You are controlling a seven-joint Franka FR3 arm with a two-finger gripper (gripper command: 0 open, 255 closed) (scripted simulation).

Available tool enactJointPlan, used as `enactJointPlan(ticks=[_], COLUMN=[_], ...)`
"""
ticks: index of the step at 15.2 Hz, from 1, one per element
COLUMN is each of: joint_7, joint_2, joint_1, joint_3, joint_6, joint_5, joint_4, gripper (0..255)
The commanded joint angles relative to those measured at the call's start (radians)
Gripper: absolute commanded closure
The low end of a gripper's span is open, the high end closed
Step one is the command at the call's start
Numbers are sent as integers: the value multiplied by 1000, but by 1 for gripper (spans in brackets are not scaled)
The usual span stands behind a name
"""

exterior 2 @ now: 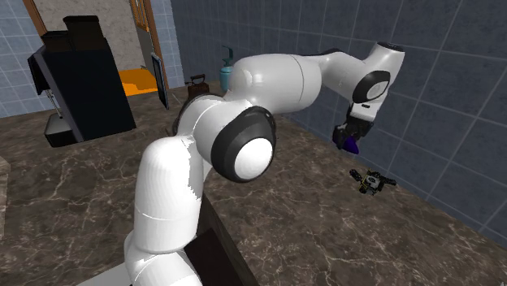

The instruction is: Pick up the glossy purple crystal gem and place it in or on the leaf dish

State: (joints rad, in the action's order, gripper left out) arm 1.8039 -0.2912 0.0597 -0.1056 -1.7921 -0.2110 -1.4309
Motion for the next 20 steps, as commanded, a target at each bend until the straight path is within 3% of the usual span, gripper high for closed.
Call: enactJointPlan(ticks=[1, 2, 11, 20], joint_7=[5, 5, 130, 286], joint_2=[-5, -5, 313, 566], joint_1=[1, 1, -90, -159], joint_3=[0, 0, 53, 148], joint_6=[29, 29, -101, -156], joint_5=[1, 1, 40, 42], joint_4=[34, 34, -389, -672], gripper=[255, 255, 255, 255])
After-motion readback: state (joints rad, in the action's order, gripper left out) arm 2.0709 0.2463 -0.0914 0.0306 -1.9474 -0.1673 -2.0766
